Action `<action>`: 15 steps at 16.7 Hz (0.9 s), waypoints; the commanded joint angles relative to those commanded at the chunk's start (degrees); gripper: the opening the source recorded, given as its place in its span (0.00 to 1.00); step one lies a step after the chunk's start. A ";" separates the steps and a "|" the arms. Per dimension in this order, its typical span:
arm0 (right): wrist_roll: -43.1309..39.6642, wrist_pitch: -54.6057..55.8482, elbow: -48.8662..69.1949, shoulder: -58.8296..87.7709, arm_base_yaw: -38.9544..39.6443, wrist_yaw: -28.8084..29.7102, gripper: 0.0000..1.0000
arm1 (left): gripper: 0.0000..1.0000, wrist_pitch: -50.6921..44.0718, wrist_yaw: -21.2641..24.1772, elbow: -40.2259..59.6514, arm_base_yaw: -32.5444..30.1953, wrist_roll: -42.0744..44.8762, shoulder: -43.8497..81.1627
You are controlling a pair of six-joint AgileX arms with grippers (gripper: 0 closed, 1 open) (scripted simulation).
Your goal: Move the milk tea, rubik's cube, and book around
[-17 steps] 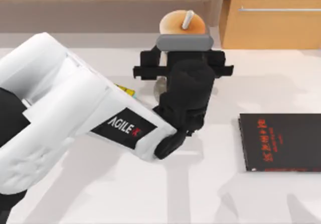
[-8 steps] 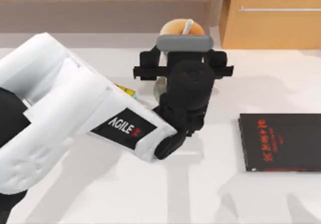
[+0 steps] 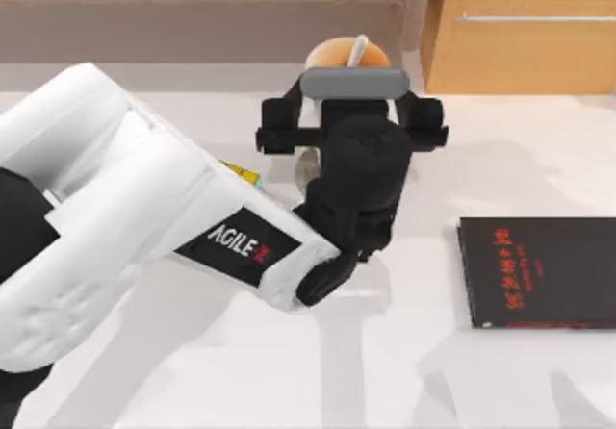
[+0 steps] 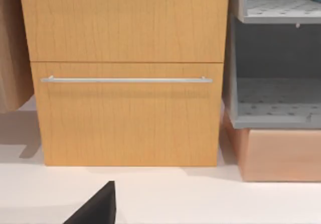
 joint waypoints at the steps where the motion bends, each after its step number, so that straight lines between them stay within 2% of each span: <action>1: 0.00 0.00 0.00 0.00 0.00 0.00 1.00 | 1.00 0.00 0.00 0.02 0.13 0.00 -0.03; 10: 0.00 0.00 0.00 0.00 0.00 0.00 1.00 | 1.00 2.32 -3.09 -5.61 -2.94 -0.53 -2.99; 15: 0.00 0.00 0.00 0.00 0.00 0.00 1.00 | 1.00 -1.44 -3.68 -6.05 -3.60 -0.69 -6.81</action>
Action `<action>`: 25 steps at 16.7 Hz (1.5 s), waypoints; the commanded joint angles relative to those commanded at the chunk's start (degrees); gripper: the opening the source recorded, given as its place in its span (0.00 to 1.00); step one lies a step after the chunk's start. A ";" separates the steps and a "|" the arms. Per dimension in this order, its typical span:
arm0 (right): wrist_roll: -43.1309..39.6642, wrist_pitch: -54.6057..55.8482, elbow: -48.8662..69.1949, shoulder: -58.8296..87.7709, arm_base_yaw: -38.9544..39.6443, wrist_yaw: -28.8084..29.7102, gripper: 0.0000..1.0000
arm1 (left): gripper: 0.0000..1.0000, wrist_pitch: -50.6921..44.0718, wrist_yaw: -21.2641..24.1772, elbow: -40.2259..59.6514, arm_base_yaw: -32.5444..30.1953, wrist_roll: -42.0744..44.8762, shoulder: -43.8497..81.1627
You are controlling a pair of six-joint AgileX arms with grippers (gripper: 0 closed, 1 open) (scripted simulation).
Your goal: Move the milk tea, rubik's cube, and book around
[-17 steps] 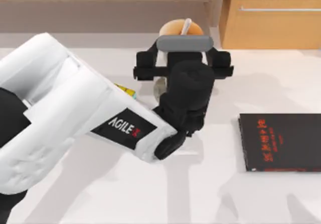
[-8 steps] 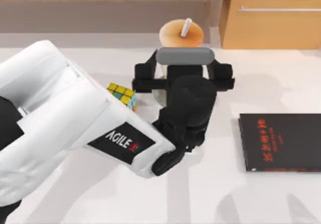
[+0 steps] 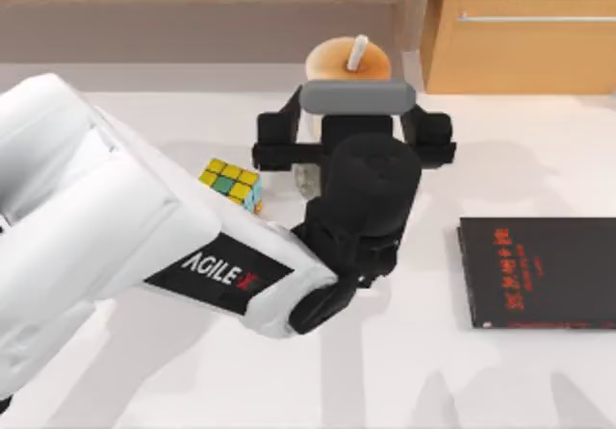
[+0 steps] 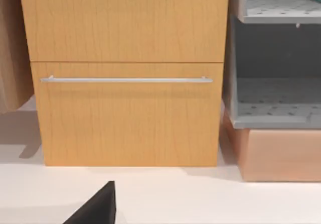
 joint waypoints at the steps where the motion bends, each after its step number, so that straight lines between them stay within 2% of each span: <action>1: 0.00 0.00 0.00 0.00 0.00 0.00 1.00 | 1.00 -1.58 -0.45 -0.27 -0.33 -0.05 -1.88; 4: 0.00 0.00 0.00 0.00 0.00 0.00 1.00 | 1.00 -5.29 -1.54 -0.80 -1.20 -0.17 -6.02; 9: 0.00 0.00 0.00 0.00 0.00 0.00 1.00 | 1.00 -5.36 -1.52 -0.56 -0.94 -0.16 -6.07; 11: 0.00 0.00 0.00 0.00 0.00 0.00 1.00 | 1.00 -7.12 -0.53 0.37 -2.33 -0.09 -6.81; 14: 0.00 0.00 0.00 0.00 0.00 0.00 1.00 | 1.00 -14.37 3.42 3.54 -6.21 0.21 -8.14; 17: 0.00 0.00 0.00 0.00 0.00 0.00 1.00 | 1.00 -27.12 9.54 8.36 -9.50 0.56 -9.04; 20: 0.00 0.00 0.00 0.00 0.00 0.00 1.00 | 1.00 -44.98 16.87 14.75 -10.37 0.95 -9.42; 25: 0.00 0.00 0.00 0.00 0.00 0.00 1.00 | 1.00 -80.65 29.91 27.37 -3.96 1.93 -7.87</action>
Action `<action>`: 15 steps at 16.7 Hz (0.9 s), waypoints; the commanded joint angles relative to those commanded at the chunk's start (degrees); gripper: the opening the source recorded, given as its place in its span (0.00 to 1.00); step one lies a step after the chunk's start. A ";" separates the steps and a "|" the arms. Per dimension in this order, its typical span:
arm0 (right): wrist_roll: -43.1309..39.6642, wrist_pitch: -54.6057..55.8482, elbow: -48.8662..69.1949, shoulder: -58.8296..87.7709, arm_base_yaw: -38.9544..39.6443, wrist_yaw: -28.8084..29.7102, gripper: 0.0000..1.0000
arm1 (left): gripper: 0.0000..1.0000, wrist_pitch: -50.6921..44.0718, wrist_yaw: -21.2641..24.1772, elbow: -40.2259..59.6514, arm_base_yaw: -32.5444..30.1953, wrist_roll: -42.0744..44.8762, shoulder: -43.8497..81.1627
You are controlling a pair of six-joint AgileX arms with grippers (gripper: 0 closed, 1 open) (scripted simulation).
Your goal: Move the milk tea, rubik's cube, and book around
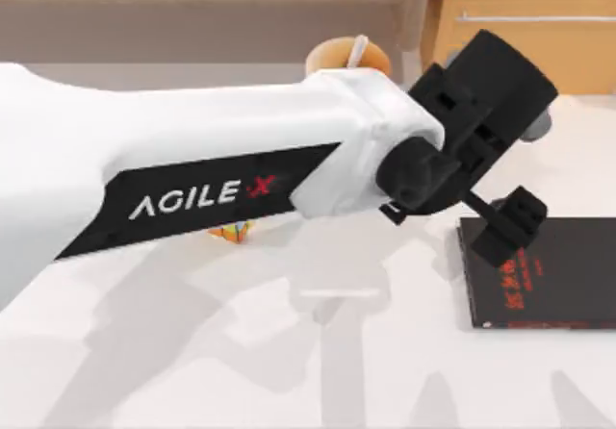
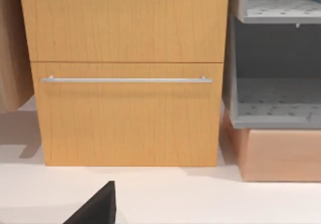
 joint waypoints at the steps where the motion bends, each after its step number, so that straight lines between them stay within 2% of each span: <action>1: 0.00 0.00 0.00 0.00 0.00 0.00 1.00 | 1.00 -7.05 2.52 2.58 2.35 0.22 0.72; 5: 0.00 0.00 0.00 0.00 0.00 0.00 1.00 | 1.00 -30.47 11.07 13.52 14.24 1.56 4.91; 8: 0.00 0.00 0.00 0.00 0.00 0.00 1.00 | 1.00 -41.69 15.60 21.19 23.19 2.82 9.95; 11: 0.00 0.00 0.00 0.00 0.00 0.00 1.00 | 1.00 -47.42 18.19 25.66 28.80 3.70 14.15; 15: 0.00 0.00 0.00 0.00 0.00 0.00 1.00 | 1.00 -48.28 18.62 26.36 29.73 3.85 14.94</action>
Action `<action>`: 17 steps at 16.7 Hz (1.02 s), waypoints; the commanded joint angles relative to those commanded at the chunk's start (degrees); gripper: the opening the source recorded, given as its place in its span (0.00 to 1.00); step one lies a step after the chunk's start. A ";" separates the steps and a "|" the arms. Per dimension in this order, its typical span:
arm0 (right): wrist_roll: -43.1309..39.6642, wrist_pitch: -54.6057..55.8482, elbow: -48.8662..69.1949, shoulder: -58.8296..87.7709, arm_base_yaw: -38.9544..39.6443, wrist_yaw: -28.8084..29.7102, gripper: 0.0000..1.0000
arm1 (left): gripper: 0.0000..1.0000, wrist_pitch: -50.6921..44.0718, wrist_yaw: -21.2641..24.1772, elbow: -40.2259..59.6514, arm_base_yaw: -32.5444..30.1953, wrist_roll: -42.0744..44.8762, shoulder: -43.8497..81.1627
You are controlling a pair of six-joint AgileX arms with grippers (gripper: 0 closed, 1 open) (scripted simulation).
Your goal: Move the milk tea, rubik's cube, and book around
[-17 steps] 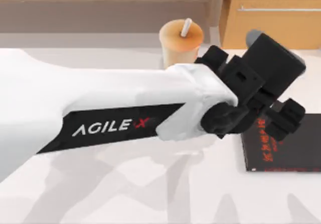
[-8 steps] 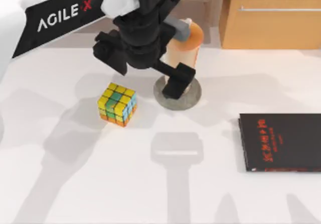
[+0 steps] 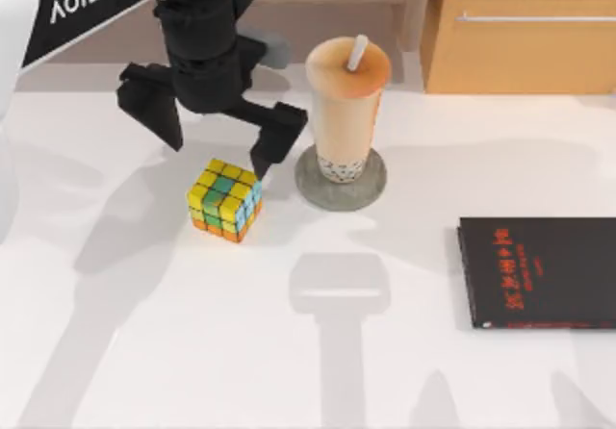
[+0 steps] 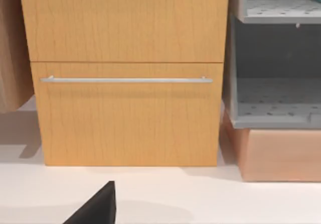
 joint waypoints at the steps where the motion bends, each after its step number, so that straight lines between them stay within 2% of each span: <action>1: 0.00 0.00 0.00 0.00 0.00 0.00 1.00 | 1.00 0.00 0.00 0.00 0.00 0.00 0.00; 4: 0.00 0.00 0.00 0.00 0.00 0.00 1.00 | 1.00 1.12 -0.03 -1.11 -0.10 -0.08 0.04; 10: 0.00 0.00 0.00 0.00 0.00 0.00 1.00 | 1.00 11.40 0.02 -9.46 0.06 0.08 1.78; 15: 0.00 0.00 0.00 0.00 0.00 0.00 1.00 | 1.00 12.40 0.02 -10.40 0.08 0.10 2.00; 17: 0.00 0.00 0.00 0.00 0.00 0.00 1.00 | 0.85 12.40 0.02 -10.40 0.08 0.10 2.00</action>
